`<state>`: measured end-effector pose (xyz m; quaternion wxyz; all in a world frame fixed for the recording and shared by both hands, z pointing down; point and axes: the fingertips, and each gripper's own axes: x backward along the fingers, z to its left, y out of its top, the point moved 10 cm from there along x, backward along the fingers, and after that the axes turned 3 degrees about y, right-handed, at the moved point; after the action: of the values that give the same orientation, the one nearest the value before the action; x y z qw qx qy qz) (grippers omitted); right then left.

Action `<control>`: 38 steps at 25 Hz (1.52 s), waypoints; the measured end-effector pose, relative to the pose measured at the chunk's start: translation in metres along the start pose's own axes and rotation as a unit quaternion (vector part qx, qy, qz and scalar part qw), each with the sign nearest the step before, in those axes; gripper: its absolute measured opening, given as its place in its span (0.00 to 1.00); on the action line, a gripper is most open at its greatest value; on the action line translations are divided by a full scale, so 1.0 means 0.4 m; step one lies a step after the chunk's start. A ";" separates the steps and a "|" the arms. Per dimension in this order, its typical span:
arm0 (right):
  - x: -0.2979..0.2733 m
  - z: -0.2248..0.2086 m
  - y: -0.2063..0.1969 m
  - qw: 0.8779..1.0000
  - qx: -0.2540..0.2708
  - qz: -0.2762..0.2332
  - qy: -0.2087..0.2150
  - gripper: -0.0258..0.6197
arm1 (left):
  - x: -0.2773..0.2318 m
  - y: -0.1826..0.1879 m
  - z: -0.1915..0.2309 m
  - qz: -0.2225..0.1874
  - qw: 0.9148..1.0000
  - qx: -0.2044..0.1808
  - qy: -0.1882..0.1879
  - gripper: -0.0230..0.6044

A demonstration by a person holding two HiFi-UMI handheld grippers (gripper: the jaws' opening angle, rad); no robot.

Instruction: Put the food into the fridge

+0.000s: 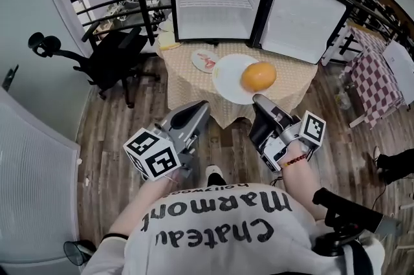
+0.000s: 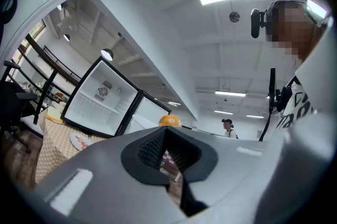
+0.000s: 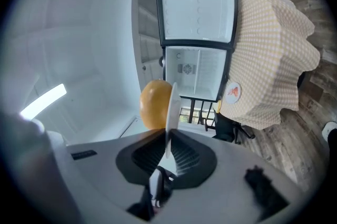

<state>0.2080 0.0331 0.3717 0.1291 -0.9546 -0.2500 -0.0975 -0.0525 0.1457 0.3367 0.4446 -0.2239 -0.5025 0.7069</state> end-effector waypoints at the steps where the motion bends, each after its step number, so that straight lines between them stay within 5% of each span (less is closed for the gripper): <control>1: -0.020 -0.008 0.016 1.000 0.000 0.004 0.002 0.09 | -0.018 0.008 0.017 -0.002 1.000 -0.001 0.001 0.04; 18: -0.297 -0.110 0.331 1.000 0.009 0.023 -0.007 0.09 | -0.321 0.116 0.277 0.011 1.000 -0.007 0.004 0.04; 38: -0.423 -0.204 0.498 1.000 0.017 0.010 -0.007 0.09 | -0.467 0.119 0.445 0.005 1.000 -0.008 0.001 0.04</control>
<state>0.1533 -0.2353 0.3671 0.1444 -0.9555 -0.2427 -0.0849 -0.1135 -0.1097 0.3392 0.4399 -0.2306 -0.5069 0.7046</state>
